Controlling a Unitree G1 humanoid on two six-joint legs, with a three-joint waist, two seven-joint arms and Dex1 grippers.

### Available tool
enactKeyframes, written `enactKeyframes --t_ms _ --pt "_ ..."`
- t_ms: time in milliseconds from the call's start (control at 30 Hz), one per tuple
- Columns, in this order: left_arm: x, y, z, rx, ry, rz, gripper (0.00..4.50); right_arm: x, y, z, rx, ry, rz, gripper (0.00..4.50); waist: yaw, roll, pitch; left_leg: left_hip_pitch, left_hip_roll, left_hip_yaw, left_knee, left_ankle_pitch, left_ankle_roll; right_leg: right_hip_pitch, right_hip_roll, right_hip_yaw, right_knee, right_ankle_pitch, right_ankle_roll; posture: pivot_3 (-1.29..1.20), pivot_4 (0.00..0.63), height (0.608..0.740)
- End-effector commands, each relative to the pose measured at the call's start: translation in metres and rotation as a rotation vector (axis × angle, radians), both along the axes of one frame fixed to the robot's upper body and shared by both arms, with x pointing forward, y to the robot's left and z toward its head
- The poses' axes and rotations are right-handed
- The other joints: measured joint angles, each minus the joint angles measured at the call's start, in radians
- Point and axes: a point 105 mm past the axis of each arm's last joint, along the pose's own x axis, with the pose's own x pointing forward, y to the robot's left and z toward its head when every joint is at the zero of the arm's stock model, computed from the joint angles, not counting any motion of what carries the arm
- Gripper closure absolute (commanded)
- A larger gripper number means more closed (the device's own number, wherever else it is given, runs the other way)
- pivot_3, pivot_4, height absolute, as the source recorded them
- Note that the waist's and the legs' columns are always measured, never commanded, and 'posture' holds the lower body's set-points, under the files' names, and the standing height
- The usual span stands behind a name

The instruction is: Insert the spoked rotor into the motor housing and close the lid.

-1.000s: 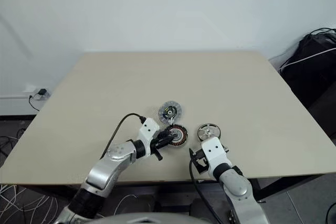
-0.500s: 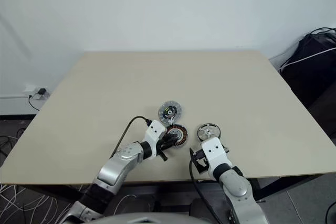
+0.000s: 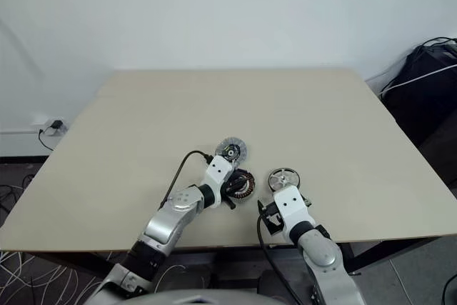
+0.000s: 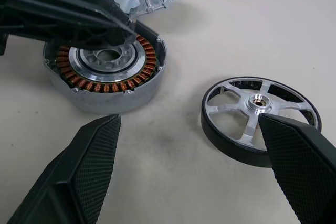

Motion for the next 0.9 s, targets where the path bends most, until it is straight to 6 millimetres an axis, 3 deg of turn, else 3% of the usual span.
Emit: enactKeyframes --t_ms 33,267,300,433,533,667,767,900 --pt "0.007 -0.002 0.008 0.007 -0.042 0.003 3.83 0.005 0.003 0.013 0.013 -0.063 0.006 0.00 0.000 0.000 0.000 0.000 0.000 0.000 0.000 0.000 0.000 0.000 0.000 0.000 0.000 0.000 0.000 0.00 0.000 0.740" --pt "0.005 0.000 0.001 0.014 -0.021 0.014 3.83 0.005 0.004 0.013 0.014 -0.064 0.006 0.00 0.000 0.000 0.000 0.000 0.000 0.000 0.000 0.000 0.000 0.000 0.000 0.000 0.000 0.000 0.000 0.00 0.000 0.740" --pt "0.005 0.000 0.001 0.013 -0.020 0.014 3.11 0.005 0.004 0.013 0.014 -0.064 0.006 0.00 0.000 0.000 0.000 0.000 0.000 0.000 0.000 0.000 0.000 0.000 0.000 0.000 0.000 0.000 0.000 0.00 0.000 0.740" --pt "0.005 -0.001 0.009 -0.029 -0.039 0.020 1.86 0.005 0.003 0.014 0.013 -0.065 0.007 0.00 0.000 0.000 0.000 0.000 0.000 0.000 0.000 0.000 0.000 0.000 0.000 0.000 0.000 0.000 0.000 0.00 0.000 0.740" --pt "0.005 -0.002 0.030 -0.121 -0.098 0.021 0.89 0.005 0.003 0.014 0.013 -0.064 0.006 0.00 0.000 0.000 0.000 0.000 0.000 0.000 0.000 0.000 0.000 0.000 0.000 0.000 0.000 0.000 0.000 0.00 0.000 0.740" --pt "-0.002 0.003 0.052 -0.219 -0.144 0.002 0.89 0.004 0.002 0.013 0.015 -0.062 0.007 0.00 0.000 0.000 0.000 0.000 0.000 0.000 0.000 0.000 0.000 0.000 0.000 0.000 0.000 0.000 -0.001 0.00 0.000 0.740" --pt "-0.014 0.012 0.064 -0.282 -0.157 -0.021 1.56 0.005 0.004 0.012 0.021 -0.058 0.010 0.00 -0.004 0.000 0.000 0.000 0.000 0.000 0.000 0.000 0.000 0.000 -0.001 0.000 0.000 -0.001 -0.002 0.00 0.000 0.740" --pt "-0.034 0.027 0.072 -0.345 -0.140 -0.051 2.91 0.006 0.006 0.012 0.038 -0.051 0.020 0.00 -0.005 0.001 0.000 0.000 0.000 0.000 0.000 0.000 0.000 0.000 -0.001 0.000 0.000 -0.001 -0.002 0.00 0.000 0.740"
